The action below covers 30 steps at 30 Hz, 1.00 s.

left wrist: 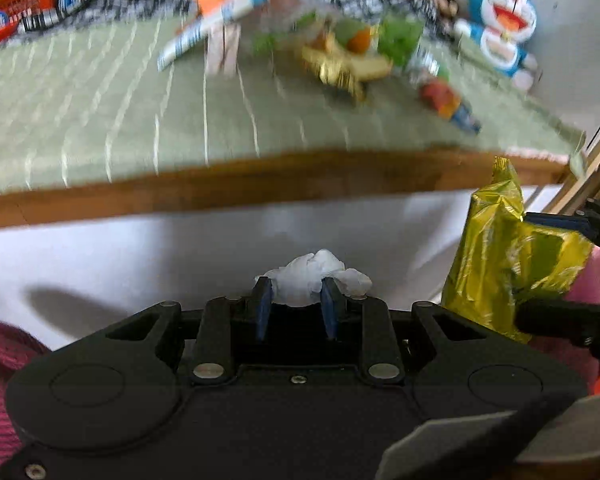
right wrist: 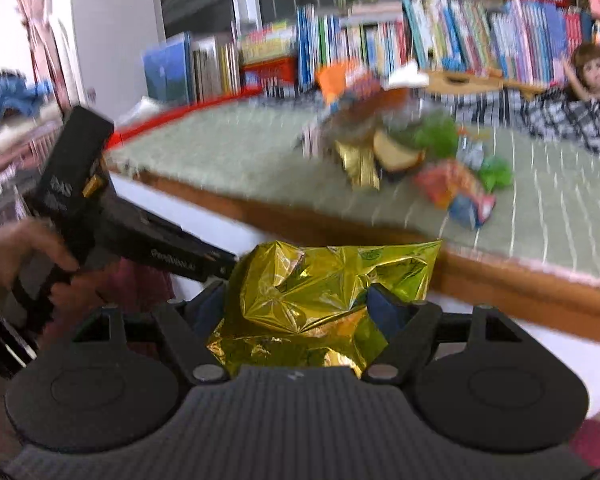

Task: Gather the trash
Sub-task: 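Lower both tools into the black bin and open them, releasing tissue and bag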

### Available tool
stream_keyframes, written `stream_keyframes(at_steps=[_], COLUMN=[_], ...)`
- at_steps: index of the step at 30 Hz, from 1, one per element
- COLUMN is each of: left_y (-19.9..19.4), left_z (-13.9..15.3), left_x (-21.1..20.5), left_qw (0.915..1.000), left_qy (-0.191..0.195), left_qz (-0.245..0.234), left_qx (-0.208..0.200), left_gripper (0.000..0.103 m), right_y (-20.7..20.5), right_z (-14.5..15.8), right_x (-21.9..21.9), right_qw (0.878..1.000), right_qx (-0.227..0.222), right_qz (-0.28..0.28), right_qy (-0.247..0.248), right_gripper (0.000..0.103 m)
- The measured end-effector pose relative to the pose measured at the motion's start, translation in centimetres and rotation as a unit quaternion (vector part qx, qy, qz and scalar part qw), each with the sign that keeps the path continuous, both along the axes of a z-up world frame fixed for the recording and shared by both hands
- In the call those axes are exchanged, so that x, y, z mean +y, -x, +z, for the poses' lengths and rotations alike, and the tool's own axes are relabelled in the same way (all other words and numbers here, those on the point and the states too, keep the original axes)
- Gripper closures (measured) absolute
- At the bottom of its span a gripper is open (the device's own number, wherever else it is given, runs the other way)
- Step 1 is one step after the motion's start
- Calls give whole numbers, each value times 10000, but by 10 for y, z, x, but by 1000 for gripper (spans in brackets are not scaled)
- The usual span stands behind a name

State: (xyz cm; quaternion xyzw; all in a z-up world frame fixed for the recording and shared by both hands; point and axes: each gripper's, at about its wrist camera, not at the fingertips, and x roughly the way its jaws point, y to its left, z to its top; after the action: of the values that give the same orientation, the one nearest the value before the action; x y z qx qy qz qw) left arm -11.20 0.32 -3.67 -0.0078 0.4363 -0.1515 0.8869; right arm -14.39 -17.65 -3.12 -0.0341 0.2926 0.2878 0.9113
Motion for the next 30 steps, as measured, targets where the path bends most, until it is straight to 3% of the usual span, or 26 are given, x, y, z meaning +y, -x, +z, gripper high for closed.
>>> stream_keyframes(at_steps=[12, 18, 22, 30], left_y=[-20, -30, -33, -31], left_z=[-61, -81, -85, -78], left_x=[-13, -21, -25, -21], left_qw=[9969, 9944, 9940, 9941], left_qy=[-295, -425, -426, -437], left_qz=[4, -50, -93, -50], left_qx=[730, 965, 1007, 987], left_gripper=[78, 77, 77, 50], right_y=[-27, -40, -46, -48], right_z=[-61, -74, -77, -83], right_x=[30, 40, 41, 39], right_qw=[9942, 9905, 9897, 9890], right_qx=[772, 900, 915, 1000], right_qz=[391, 540, 552, 504], right_qy=[641, 893, 948, 965], right_gripper=[25, 24, 16, 12])
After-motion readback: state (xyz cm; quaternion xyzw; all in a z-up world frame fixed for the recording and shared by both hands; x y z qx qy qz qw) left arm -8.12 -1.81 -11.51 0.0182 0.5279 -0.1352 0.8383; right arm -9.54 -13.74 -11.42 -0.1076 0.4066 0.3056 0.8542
